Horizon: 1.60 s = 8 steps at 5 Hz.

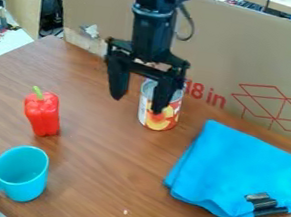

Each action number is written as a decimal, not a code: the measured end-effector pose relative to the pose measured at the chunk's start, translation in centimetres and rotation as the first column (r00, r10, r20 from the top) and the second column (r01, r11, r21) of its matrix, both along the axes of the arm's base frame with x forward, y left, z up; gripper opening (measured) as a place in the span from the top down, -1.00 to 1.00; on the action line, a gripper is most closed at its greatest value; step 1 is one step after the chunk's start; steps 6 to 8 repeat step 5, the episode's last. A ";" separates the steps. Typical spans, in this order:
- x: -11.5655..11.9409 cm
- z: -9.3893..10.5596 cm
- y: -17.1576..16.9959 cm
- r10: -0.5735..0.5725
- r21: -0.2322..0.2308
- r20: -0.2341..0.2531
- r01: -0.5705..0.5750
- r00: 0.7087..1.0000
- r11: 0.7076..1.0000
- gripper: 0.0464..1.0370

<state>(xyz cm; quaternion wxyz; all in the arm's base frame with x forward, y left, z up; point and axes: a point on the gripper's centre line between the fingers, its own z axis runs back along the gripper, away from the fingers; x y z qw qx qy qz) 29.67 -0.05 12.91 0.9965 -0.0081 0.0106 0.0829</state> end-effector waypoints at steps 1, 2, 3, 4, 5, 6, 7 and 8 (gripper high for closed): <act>-3.0 2.0 -0.9 -0.087 0.008 0.010 0.087 0.996 0.996 -0.93; -5.1 3.1 -0.8 -0.134 0.034 0.017 0.133 0.991 0.990 -0.93; -7.0 5.4 0.9 -0.101 0.094 0.093 0.092 0.991 0.991 -0.93; -7.1 5.5 3.4 -0.046 0.113 0.109 0.033 0.993 0.993 -0.93; -6.8 3.8 5.9 0.029 0.104 0.032 -0.032 0.999 0.994 -0.93; -6.8 3.8 5.9 0.029 0.104 0.032 -0.032 0.999 0.994 -0.93; -6.8 3.8 5.9 0.029 0.104 0.032 -0.032 0.999 0.994 -0.93; -6.8 3.8 5.9 0.029 0.104 0.032 -0.032 0.999 0.994 -0.93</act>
